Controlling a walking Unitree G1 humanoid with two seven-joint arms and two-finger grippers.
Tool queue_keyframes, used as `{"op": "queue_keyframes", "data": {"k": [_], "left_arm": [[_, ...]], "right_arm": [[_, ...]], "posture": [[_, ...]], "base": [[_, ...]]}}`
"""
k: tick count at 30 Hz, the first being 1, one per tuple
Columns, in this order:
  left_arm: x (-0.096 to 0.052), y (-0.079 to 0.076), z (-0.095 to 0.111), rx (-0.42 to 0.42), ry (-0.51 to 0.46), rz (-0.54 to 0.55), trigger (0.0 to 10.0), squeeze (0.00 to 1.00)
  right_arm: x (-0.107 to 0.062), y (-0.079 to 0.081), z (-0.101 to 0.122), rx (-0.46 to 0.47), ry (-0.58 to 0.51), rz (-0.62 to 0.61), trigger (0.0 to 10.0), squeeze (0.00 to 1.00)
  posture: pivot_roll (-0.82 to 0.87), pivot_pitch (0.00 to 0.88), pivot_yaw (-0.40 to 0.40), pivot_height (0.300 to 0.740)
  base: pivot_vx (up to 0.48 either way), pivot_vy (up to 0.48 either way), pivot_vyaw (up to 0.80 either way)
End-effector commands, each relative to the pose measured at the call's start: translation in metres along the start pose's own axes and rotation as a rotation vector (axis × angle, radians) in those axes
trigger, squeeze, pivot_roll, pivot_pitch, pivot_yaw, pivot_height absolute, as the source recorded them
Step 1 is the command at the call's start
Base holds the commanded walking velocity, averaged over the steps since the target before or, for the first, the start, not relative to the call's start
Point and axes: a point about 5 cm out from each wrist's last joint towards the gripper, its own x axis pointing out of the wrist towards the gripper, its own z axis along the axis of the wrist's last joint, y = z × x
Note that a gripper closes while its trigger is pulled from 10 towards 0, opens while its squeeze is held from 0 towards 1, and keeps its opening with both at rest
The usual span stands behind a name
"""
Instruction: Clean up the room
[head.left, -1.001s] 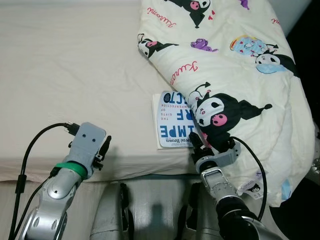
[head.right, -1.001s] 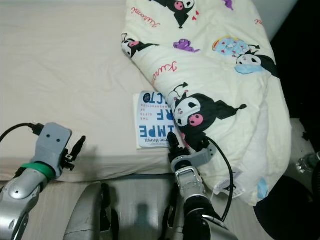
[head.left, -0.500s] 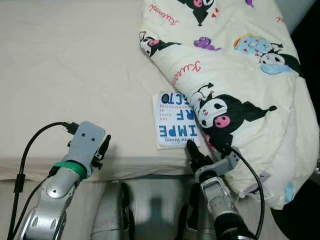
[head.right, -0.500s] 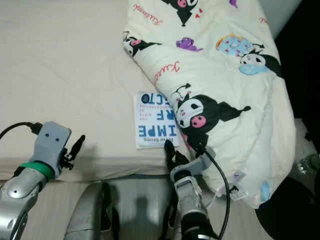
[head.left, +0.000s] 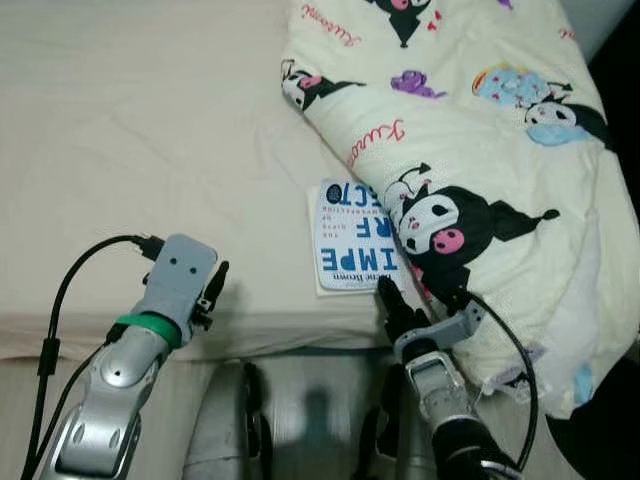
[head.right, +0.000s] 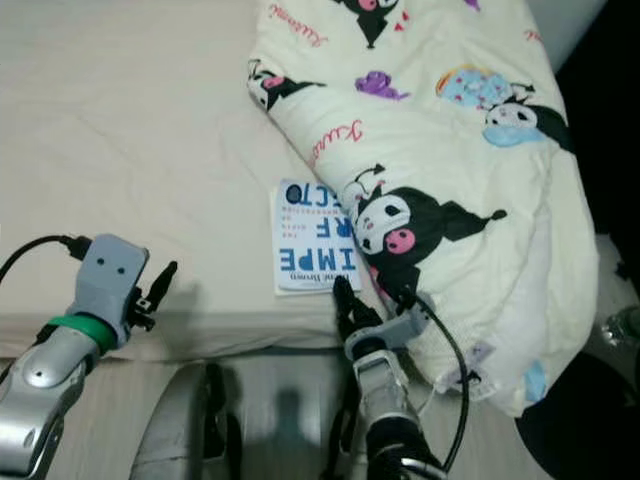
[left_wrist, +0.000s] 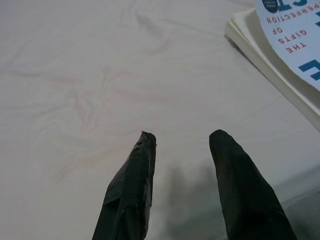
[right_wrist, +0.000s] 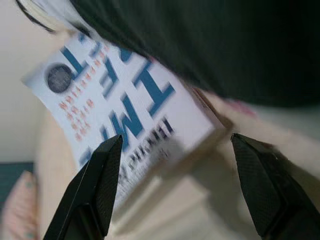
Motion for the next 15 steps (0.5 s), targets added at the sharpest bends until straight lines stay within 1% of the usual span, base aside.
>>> {"op": "queue_keyframes", "data": {"k": [1,4,5,7,12,13,14,15], "left_arm": [[-0.004,0.001,-0.009,0.004,0.047,-0.002,10.0,0.0],[-0.008,0.0,-0.01,0.008,0.056,-0.007,10.0,0.0],[-0.008,0.0,-0.01,0.008,0.056,-0.007,10.0,0.0],[-0.01,0.0,-0.011,0.01,0.061,-0.011,10.0,0.0],[-0.012,0.0,-0.011,0.013,0.065,-0.014,10.0,0.0],[-0.012,0.0,-0.011,0.013,0.067,-0.014,10.0,0.0],[-0.012,0.0,-0.011,0.013,0.067,-0.014,10.0,0.0],[-0.012,0.0,-0.011,0.013,0.067,-0.014,10.0,0.0]], "right_arm": [[-0.005,-0.007,-0.01,0.061,0.03,-0.026,10.0,0.0],[0.003,0.002,0.001,0.136,-0.007,0.062,10.0,0.0],[0.003,0.002,0.001,0.136,-0.007,0.062,10.0,0.0],[0.006,0.007,0.003,0.169,-0.012,0.099,10.0,0.0],[0.011,0.015,0.0,0.169,0.023,0.138,10.0,0.0],[0.013,0.019,-0.002,0.161,0.048,0.163,8.1,0.0],[0.015,0.023,-0.004,0.15,0.07,0.188,3.8,0.0],[0.015,0.023,-0.004,0.15,0.07,0.188,3.8,0.0]], "posture": [[0.23,0.291,0.133,0.6],[0.26,0.299,0.148,0.6],[0.26,0.299,0.148,0.6],[0.27,0.301,0.151,0.6],[0.27,0.305,0.154,0.6],[0.28,0.306,0.153,0.6],[0.28,0.305,0.153,0.6],[0.28,0.305,0.153,0.6]], "base": [[0.0,0.0,0.0],[0.0,0.0,0.0],[0.0,0.0,0.0],[0.0,0.0,0.0],[0.0,0.0,0.0],[0.0,0.0,0.0],[0.0,0.0,0.0],[0.0,0.0,0.0]]}}
